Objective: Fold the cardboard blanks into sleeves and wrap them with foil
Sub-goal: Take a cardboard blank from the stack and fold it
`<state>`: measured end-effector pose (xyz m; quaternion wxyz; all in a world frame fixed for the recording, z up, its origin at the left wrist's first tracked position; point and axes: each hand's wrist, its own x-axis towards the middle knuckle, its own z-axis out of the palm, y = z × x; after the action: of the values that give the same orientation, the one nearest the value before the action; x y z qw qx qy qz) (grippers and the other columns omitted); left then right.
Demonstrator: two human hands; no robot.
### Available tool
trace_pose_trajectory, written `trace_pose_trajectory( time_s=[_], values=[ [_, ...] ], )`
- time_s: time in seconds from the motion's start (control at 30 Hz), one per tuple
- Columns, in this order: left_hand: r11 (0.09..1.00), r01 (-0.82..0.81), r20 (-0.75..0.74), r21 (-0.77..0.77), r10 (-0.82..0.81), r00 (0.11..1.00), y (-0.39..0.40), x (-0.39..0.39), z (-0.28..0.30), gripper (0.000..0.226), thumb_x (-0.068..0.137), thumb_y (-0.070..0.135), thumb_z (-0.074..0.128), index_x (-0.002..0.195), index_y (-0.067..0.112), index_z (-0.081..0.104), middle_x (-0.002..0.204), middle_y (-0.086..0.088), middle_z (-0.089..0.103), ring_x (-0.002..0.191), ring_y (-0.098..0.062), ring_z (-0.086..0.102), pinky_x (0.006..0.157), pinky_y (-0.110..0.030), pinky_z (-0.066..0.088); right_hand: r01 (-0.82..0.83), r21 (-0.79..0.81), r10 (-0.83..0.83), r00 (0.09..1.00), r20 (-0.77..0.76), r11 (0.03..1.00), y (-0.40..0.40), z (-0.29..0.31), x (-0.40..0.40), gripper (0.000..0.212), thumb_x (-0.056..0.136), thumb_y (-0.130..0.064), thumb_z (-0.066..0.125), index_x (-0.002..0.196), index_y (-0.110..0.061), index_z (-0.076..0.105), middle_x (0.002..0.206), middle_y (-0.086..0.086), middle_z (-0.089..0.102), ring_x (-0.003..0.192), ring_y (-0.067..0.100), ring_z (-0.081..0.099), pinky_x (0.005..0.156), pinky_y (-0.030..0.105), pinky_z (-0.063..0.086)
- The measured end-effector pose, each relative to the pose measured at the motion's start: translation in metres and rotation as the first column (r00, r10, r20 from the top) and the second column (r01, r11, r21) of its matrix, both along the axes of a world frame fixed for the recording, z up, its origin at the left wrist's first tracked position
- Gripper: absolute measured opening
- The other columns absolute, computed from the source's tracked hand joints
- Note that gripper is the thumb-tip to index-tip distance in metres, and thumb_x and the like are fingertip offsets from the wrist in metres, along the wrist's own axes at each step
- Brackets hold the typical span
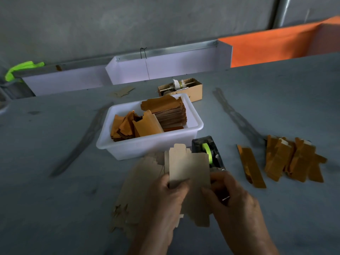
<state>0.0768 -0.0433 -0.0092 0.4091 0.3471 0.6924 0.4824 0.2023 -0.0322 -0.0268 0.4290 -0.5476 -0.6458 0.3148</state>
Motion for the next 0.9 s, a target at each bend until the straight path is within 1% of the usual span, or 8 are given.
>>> trace_pose_trajectory(
  time_s=[0.1, 0.2, 0.33, 0.47, 0.57, 0.7, 0.83, 0.9],
  values=[
    [0.998, -0.028, -0.100, 0.049, 0.033, 0.994, 0.000, 0.003, -0.003, 0.007, 0.079, 0.021, 0.073, 0.073, 0.018, 0.071, 0.065, 0.000, 0.071, 0.062, -0.018, 0.068, 0.052, -0.034, 0.056, 0.000, 0.165, -0.012, 0.998, 0.069, 0.986, -0.003, -0.004, -0.004, 0.020, 0.072, -0.014, 0.076, 0.079, -0.029, 0.063, 0.061, -0.015, 0.060, 0.071, -0.007, 0.057, 0.054, 0.000, 0.038],
    [0.996, -0.006, -0.125, 0.088, 0.017, 0.992, 0.000, 0.005, -0.004, 0.007, 0.078, 0.026, 0.074, 0.077, 0.032, 0.072, 0.064, -0.001, 0.071, 0.064, -0.023, 0.069, 0.062, -0.048, 0.057, -0.019, 0.248, -0.001, 0.997, 0.079, 0.969, -0.002, -0.006, -0.006, 0.016, 0.072, -0.007, 0.077, 0.069, -0.018, 0.066, 0.062, -0.011, 0.060, 0.061, 0.006, 0.058, 0.049, 0.017, 0.045],
    [0.994, 0.023, -0.122, 0.111, -0.009, 0.992, -0.001, 0.005, -0.005, 0.019, 0.064, 0.039, 0.060, 0.076, 0.029, 0.071, 0.061, -0.005, 0.068, 0.063, -0.029, 0.067, 0.061, -0.052, 0.055, -0.036, 0.360, -0.022, 0.988, 0.155, 0.932, -0.003, -0.005, -0.010, 0.018, 0.071, -0.009, 0.078, 0.064, -0.016, 0.063, 0.062, -0.011, 0.057, 0.047, 0.004, 0.052, 0.042, 0.019, 0.045],
    [0.996, 0.081, -0.024, 0.032, -0.080, 0.997, -0.002, 0.003, -0.007, 0.008, 0.078, 0.027, 0.070, 0.073, 0.030, 0.074, 0.063, -0.003, 0.070, 0.065, -0.022, 0.069, 0.062, -0.045, 0.058, -0.019, 0.396, -0.031, 0.993, 0.118, 0.918, -0.005, -0.004, -0.011, 0.018, 0.076, -0.027, 0.066, 0.063, -0.015, 0.064, 0.060, -0.010, 0.058, 0.045, 0.002, 0.051, 0.042, 0.013, 0.043],
    [0.982, 0.191, 0.004, 0.002, -0.191, 0.982, -0.005, 0.002, -0.008, 0.023, 0.088, 0.034, 0.060, 0.070, 0.028, 0.071, 0.058, 0.003, 0.066, 0.056, -0.011, 0.063, 0.051, -0.026, 0.048, -0.050, 0.365, 0.011, 0.994, 0.108, 0.929, -0.006, -0.002, -0.010, 0.028, 0.084, -0.035, 0.054, 0.067, -0.015, 0.065, 0.061, -0.012, 0.059, 0.048, -0.001, 0.053, 0.047, 0.004, 0.043],
    [0.946, 0.323, -0.033, 0.023, -0.322, 0.946, -0.005, -0.006, -0.008, 0.047, 0.076, 0.067, 0.045, 0.077, 0.026, 0.068, 0.070, 0.009, 0.067, 0.072, -0.005, 0.064, 0.068, -0.026, 0.048, -0.047, 0.289, 0.017, 0.994, 0.108, 0.956, -0.005, -0.005, -0.006, 0.013, 0.086, -0.020, 0.064, 0.075, -0.014, 0.069, 0.063, -0.008, 0.063, 0.051, 0.003, 0.060, 0.047, 0.016, 0.050],
    [0.937, 0.344, -0.052, 0.063, -0.341, 0.939, -0.006, -0.008, -0.008, 0.018, 0.091, 0.035, 0.059, 0.083, 0.025, 0.072, 0.067, -0.001, 0.066, 0.066, -0.014, 0.063, 0.059, -0.026, 0.046, -0.066, 0.094, 0.062, 0.997, 0.038, 0.993, -0.006, -0.002, -0.002, 0.011, 0.080, -0.018, 0.069, 0.076, -0.027, 0.064, 0.063, -0.009, 0.063, 0.062, 0.001, 0.062, 0.053, 0.006, 0.045],
    [0.915, 0.399, -0.060, 0.059, -0.396, 0.916, -0.005, -0.009, -0.009, 0.019, 0.085, 0.038, 0.059, 0.084, 0.026, 0.072, 0.071, -0.004, 0.068, 0.068, -0.017, 0.064, 0.065, -0.034, 0.046, -0.019, -0.002, 0.019, 1.000, 0.023, 1.000, -0.007, -0.002, -0.001, 0.021, 0.076, -0.029, 0.072, 0.079, -0.036, 0.053, 0.072, -0.012, 0.060, 0.069, -0.004, 0.059, 0.059, 0.004, 0.043]
  ],
)
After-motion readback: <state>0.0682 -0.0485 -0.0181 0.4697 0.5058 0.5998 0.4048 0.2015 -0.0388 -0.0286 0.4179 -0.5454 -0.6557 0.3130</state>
